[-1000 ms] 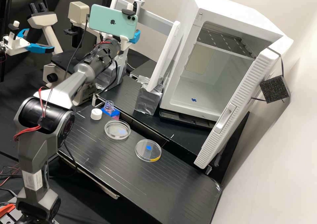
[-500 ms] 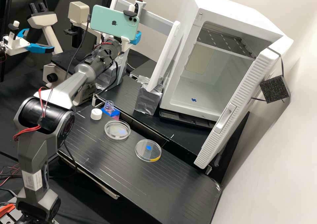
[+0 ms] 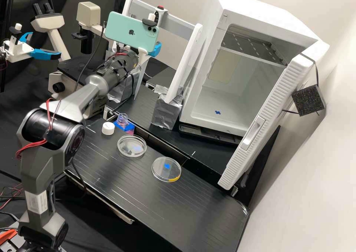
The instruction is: Use the pipette
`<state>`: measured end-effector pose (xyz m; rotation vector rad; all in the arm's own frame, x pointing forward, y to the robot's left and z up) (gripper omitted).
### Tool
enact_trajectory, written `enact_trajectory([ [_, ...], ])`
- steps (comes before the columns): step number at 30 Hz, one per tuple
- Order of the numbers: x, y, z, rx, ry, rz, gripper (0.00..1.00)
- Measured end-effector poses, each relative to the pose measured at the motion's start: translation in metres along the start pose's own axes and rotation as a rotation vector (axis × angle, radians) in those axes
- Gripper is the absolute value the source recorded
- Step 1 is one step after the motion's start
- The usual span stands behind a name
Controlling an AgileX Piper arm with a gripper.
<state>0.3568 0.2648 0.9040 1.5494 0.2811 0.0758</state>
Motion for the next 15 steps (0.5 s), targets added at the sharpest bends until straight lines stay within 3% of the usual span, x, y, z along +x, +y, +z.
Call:
enact_trajectory([
  [1,0.0008,-0.0003,0.0006,0.0,-0.001,0.004,0.0],
  [2,0.0007,-0.0002,0.0005,0.0,-0.001,0.003,1.0],
  [15,0.0006,0.0013,0.0016,-0.013,-0.006,0.028,1.0],
])
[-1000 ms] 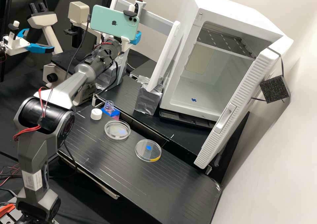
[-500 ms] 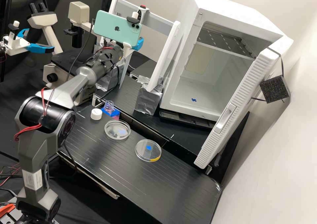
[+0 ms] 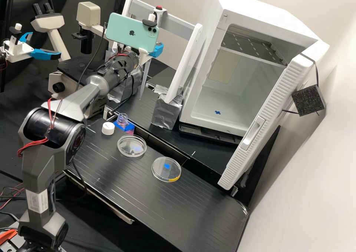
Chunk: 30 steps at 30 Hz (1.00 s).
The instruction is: Use the pipette
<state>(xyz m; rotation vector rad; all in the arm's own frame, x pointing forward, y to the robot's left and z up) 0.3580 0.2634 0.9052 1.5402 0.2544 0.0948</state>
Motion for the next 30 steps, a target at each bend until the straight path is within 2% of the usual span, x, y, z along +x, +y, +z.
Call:
enact_trajectory([
  [3,0.0,-0.003,0.004,-0.004,-0.011,0.005,1.0],
  [8,-0.01,-0.01,0.01,0.029,-0.024,-0.013,1.0],
  [10,-0.018,-0.013,0.012,0.028,-0.021,-0.019,1.0],
  [16,-0.059,-0.016,0.018,0.057,0.019,0.065,1.0],
  [23,-0.104,-0.021,0.03,0.04,0.064,0.194,1.0],
  [30,-0.128,-0.04,0.06,-0.009,0.019,0.292,1.0],
])
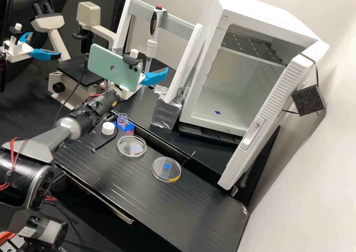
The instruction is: Use the pipette
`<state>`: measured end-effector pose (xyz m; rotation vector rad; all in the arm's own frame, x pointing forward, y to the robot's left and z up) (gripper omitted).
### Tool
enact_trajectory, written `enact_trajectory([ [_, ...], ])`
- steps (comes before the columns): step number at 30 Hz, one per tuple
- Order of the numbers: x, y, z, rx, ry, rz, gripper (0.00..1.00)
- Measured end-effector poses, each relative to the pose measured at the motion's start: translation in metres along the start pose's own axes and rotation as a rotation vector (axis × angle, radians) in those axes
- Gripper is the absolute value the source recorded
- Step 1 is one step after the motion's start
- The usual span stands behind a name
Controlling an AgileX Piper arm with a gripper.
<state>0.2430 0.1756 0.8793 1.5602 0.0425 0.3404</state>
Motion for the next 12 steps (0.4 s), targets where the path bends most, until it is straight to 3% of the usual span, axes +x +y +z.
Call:
enact_trajectory([
  [2,-0.006,-0.003,0.009,-0.002,-0.006,0.034,1.0],
  [8,-0.014,-0.008,0.032,0.078,0.002,0.088,1.0],
  [12,-0.014,-0.011,0.039,0.092,-0.009,0.085,1.0],
])
